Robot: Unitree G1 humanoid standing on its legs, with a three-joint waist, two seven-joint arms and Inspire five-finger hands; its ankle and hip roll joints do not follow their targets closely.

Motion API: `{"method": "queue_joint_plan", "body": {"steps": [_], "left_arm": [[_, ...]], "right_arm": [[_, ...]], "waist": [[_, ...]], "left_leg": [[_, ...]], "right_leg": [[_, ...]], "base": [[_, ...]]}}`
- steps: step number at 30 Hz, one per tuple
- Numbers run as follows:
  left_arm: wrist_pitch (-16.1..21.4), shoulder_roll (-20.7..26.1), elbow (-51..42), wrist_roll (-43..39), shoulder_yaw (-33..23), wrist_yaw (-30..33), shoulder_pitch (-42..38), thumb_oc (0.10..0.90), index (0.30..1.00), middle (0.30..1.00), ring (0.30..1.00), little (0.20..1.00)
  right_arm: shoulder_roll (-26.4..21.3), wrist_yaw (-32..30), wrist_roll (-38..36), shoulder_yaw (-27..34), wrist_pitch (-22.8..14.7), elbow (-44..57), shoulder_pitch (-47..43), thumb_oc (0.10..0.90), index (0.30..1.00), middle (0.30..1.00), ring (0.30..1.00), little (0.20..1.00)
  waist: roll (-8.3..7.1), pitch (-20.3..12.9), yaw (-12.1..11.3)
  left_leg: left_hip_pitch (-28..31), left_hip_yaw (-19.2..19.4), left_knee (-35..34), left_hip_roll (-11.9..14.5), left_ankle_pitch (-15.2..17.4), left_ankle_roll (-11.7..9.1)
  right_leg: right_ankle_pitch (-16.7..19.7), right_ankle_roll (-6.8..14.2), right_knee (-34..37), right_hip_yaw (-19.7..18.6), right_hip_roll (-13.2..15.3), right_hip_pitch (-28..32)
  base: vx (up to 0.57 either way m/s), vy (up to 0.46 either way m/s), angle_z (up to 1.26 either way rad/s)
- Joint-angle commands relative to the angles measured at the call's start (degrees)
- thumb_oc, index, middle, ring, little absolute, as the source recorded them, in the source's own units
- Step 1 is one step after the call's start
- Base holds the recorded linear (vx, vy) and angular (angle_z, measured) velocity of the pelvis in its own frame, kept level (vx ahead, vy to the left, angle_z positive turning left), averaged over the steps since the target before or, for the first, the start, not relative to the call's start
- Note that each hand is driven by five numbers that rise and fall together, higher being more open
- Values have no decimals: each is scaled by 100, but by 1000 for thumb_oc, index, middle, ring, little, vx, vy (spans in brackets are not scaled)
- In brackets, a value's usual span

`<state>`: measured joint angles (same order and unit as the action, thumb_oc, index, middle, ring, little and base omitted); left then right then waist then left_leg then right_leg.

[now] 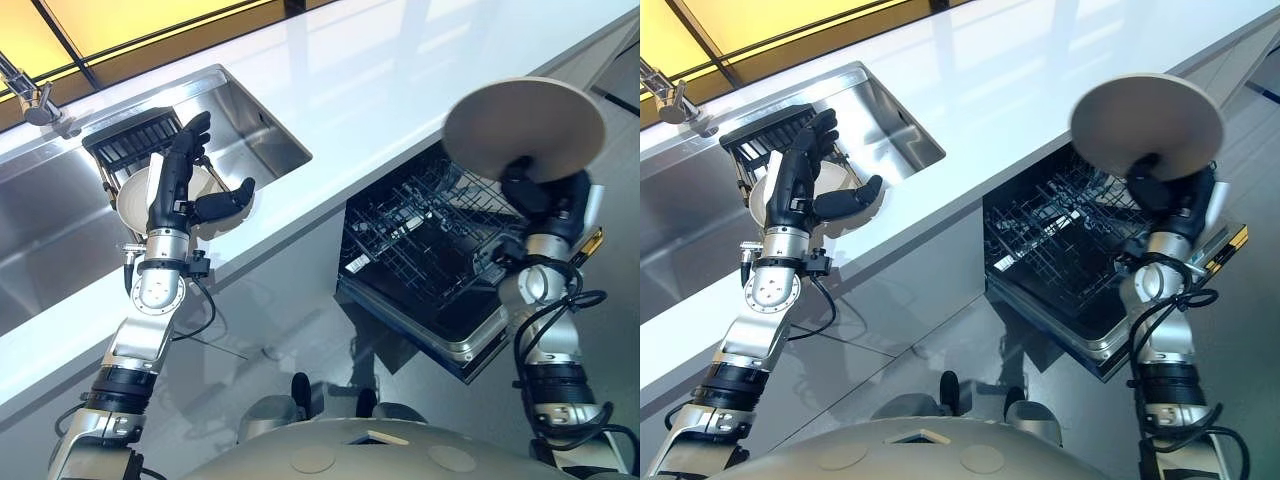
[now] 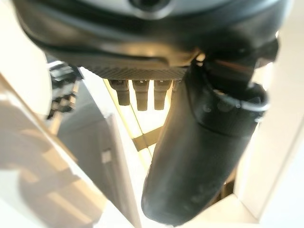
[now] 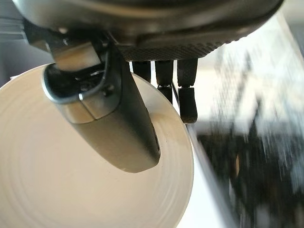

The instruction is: Pick up plates and place into dishwasher.

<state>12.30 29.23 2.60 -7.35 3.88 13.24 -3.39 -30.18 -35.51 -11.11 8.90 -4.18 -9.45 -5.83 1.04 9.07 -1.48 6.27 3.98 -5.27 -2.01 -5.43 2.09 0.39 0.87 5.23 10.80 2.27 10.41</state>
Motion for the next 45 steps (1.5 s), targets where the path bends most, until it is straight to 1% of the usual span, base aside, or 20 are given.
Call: {"method": "queue_joint_plan", "body": {"steps": [1,2,3,5,6,8,10,11,14,17,19,22,23,28,30,32,34,37,40,45], "left_arm": [[288,473,-110,-278,-439,114,-486,800,900,900,900,900],[257,491,-118,-298,-476,92,-482,800,900,900,900,900],[207,542,-143,-331,-545,69,-464,800,900,900,900,900],[116,598,-196,-325,-638,20,-443,800,900,900,900,900],[69,663,-235,-357,-721,-8,-419,800,900,900,900,900],[5,728,-289,-343,-784,0,-410,800,900,900,900,900],[-52,803,-316,-386,-790,23,-438,800,900,900,900,900],[-60,829,-313,-396,-784,42,-457,800,900,900,900,900],[-79,899,-346,-423,-753,72,-494,800,900,900,900,900],[-61,981,-365,-434,-759,29,-518,800,900,900,900,900],[38,1055,-322,-465,-756,-17,-554,800,900,900,900,900],[116,1170,-243,-546,-735,-91,-699,800,900,900,900,900],[170,1280,-178,-625,-718,-135,-813,800,900,900,900,900],[291,1574,-4,-833,-691,-238,-1064,800,900,900,900,900],[376,1669,90,-906,-685,-280,-1089,800,900,900,900,900],[420,1694,140,-957,-684,-304,-1060,800,900,900,900,900],[451,1683,165,-981,-689,-303,-987,800,900,900,900,900],[504,1574,186,-947,-686,-317,-846,800,900,900,900,900],[492,1442,151,-884,-651,-292,-765,800,900,900,900,900],[489,1321,84,-851,-616,-279,-741,800,900,900,900,900]], "right_arm": [[-1097,-425,1442,454,835,-397,-964,100,300,300,300,200],[-1220,-391,1487,475,993,-564,-983,100,300,300,300,200],[-1409,-313,1690,521,1371,-770,-958,100,300,300,300,200],[-1658,3,2056,553,1969,-1108,-897,100,300,300,300,200],[-1870,437,2448,539,2532,-1366,-831,100,300,300,300,200],[-2151,1037,2926,383,3032,-1767,-839,100,300,300,300,200],[-2406,1449,3320,113,3281,-2237,-986,100,300,300,300,200],[-2510,1568,3453,-28,3297,-2436,-1077,100,300,300,300,200],[-2773,2180,3883,-420,3553,-2948,-1366,100,300,300,300,200],[-2983,2451,3929,-714,3579,-3442,-1625,100,300,300,300,200],[-3106,2654,3967,-905,3646,-3807,-1863,100,300,300,300,200],[-3198,2762,3784,-1140,3683,-4391,-2229,100,300,300,300,200],[-3244,2720,3648,-1237,3694,-4630,-2442,100,300,300,300,200],[-3376,2493,3185,-1525,3836,-4994,-3080,100,300,300,300,200],[-3456,2255,3068,-1564,3755,-5091,-3294,100,300,300,300,200],[-3521,1969,3053,-1588,3748,-5078,-3484,100,300,300,300,200],[-3594,1690,3157,-1605,3706,-4991,-3624,100,300,300,300,200],[-3634,1588,3404,-1601,3622,-4875,-3703,100,300,300,300,200],[-3638,1607,3690,-1649,3462,-4791,-3726,100,300,300,300,200],[-3566,1819,4221,-1895,3363,-4760,-3743,100,300,300,300,200]], "waist": [[-21,-390,-94],[-21,-379,-103],[-35,-362,-116],[-58,-333,-130],[-76,-310,-142],[-101,-273,-170],[-130,-236,-227],[-141,-213,-253],[-175,-152,-358],[-201,-75,-473],[-204,15,-577],[-200,155,-710],[-195,262,-781],[-180,566,-930],[-165,643,-971],[-155,680,-1005],[-144,691,-1017],[-134,663,-1012],[-131,646,-1011],[-116,685,-1009]], "left_leg": [[423,19,38,-140,920,-19],[427,7,37,-135,919,-23],[425,-11,39,-127,910,-27],[414,-40,47,-114,894,-36],[408,-67,53,-103,880,-43],[392,-111,58,-85,858,-65],[377,-167,77,-66,838,-86],[367,-199,83,-54,823,-96],[327,-310,113,-48,787,-115],[237,-406,174,-22,753,-153],[91,-490,272,-10,730,-190],[-136,-596,396,3,692,-225],[-245,-647,440,11,670,-237],[-587,-786,589,3,601,-272],[-677,-831,635,-3,586,-276],[-747,-877,676,-18,574,-277],[-752,-912,697,-27,575,-274],[-724,-948,717,-50,581,-268],[-713,-984,744,-74,579,-261],[-750,-988,783,-94,554,-248]], "right_leg": [[-651,290,-657,72,-141,-163],[-668,289,-682,82,-140,-163],[-686,285,-721,94,-142,-168],[-714,279,-781,108,-138,-181],[-731,274,-834,120,-137,-198],[-753,259,-889,149,-141,-220],[-788,234,-955,190,-144,-230],[-805,222,-993,223,-145,-236],[-854,191,-1091,304,-151,-257],[-877,169,-1156,394,-150,-292],[-898,146,-1231,452,-145,-370],[-913,112,-1325,523,-138,-509],[-919,90,-1369,550,-146,-582],[-922,14,-1438,623,-169,-781],[-913,-9,-1445,662,-172,-832],[-912,-28,-1450,679,-171,-868],[-913,-32,-1464,689,-163,-879],[-909,-19,-1468,691,-142,-858],[-896,-10,-1465,664,-127,-849],[-865,4,-1471,600,-114,-883]], "base": [[63,-33,8],[76,-44,10],[61,-42,13],[77,-64,15],[92,-81,16],[87,-77,10],[82,-78,5],[82,-81,6],[88,-81,9],[70,-86,19],[23,-87,22],[-25,-86,22],[-70,-107,29],[-59,-86,33],[-11,-40,19],[28,-4,34],[61,23,19],[93,42,8],[72,42,7],[11,35,-2]]}}
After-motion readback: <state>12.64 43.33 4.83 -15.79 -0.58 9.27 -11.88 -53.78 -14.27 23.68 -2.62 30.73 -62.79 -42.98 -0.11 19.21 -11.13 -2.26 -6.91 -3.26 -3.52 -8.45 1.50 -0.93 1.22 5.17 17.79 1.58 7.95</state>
